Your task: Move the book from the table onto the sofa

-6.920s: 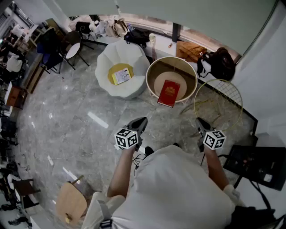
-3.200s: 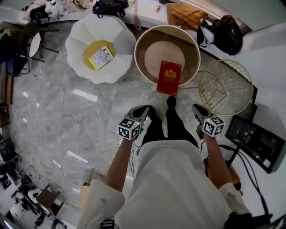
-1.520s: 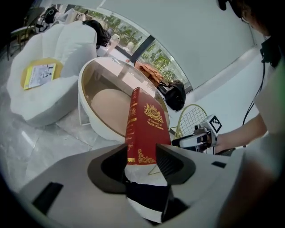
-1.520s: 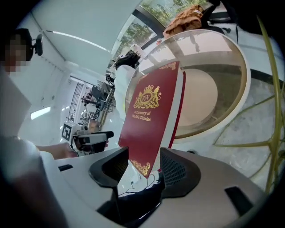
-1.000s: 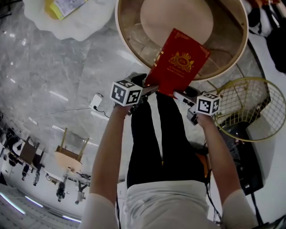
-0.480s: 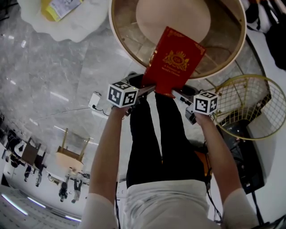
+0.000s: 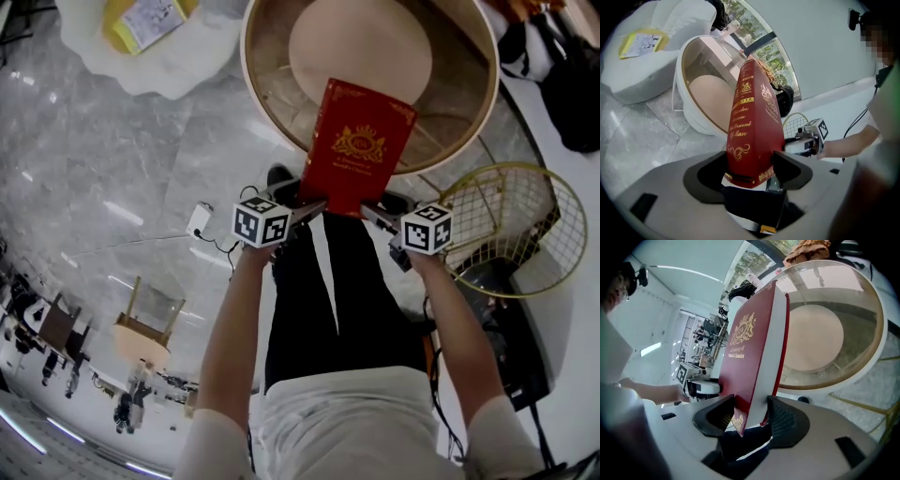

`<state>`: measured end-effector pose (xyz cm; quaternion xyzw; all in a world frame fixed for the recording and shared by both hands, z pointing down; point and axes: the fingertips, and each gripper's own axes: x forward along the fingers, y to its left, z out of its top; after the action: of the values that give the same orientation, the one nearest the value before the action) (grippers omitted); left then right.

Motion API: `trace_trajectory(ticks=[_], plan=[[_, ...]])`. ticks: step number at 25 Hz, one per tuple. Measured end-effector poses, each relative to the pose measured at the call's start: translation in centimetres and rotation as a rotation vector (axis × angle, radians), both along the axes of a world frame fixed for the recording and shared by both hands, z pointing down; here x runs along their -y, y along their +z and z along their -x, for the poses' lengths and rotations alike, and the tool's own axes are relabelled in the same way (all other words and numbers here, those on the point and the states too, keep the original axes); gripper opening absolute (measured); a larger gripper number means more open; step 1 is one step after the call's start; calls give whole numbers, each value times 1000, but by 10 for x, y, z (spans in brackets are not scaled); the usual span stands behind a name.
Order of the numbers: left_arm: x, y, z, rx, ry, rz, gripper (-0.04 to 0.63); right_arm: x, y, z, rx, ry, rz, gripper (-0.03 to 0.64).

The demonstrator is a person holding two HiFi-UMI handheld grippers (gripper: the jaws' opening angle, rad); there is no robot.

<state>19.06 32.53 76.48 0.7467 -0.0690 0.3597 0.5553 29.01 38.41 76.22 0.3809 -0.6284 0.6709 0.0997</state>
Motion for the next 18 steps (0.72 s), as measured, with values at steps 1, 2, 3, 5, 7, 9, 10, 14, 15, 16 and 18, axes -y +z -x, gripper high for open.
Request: trace_trajectory(ticks=[1, 2, 3, 5, 7, 9, 10, 14, 15, 16, 18], plan=[[1, -4, -1, -3, -8, -4, 317, 3, -4, -2, -6, -14, -9, 236], [3, -8, -2, -5, -16, -8, 316, 8, -8, -3, -11, -27, -18, 236], [5, -13, -2, -6, -24, -13, 317, 12, -13, -4, -16, -40, -26, 236], [9, -23, -2, -11, -42, -20, 318, 19, -23, -6, -25, -66, -37, 235], [12, -30, -1, -21, -65, -25, 318, 25, -31, -6, -37, -95, -49, 235], [14, -34, 2, -33, -89, -30, 316, 33, -37, -5, -54, -130, -64, 233], [16, -35, 4, -38, -99, -32, 316, 36, -39, -3, -63, -147, -71, 233], [27, -37, 17, -53, -136, -45, 317, 54, -43, 8, -79, -184, -91, 233], [32, -38, 23, -56, -144, -48, 317, 60, -43, 14, -81, -190, -94, 233], [38, -39, 32, -59, -151, -50, 316, 67, -44, 22, -85, -198, -95, 233], [51, -42, 54, -63, -167, -48, 316, 83, -47, 43, -92, -217, -99, 233]])
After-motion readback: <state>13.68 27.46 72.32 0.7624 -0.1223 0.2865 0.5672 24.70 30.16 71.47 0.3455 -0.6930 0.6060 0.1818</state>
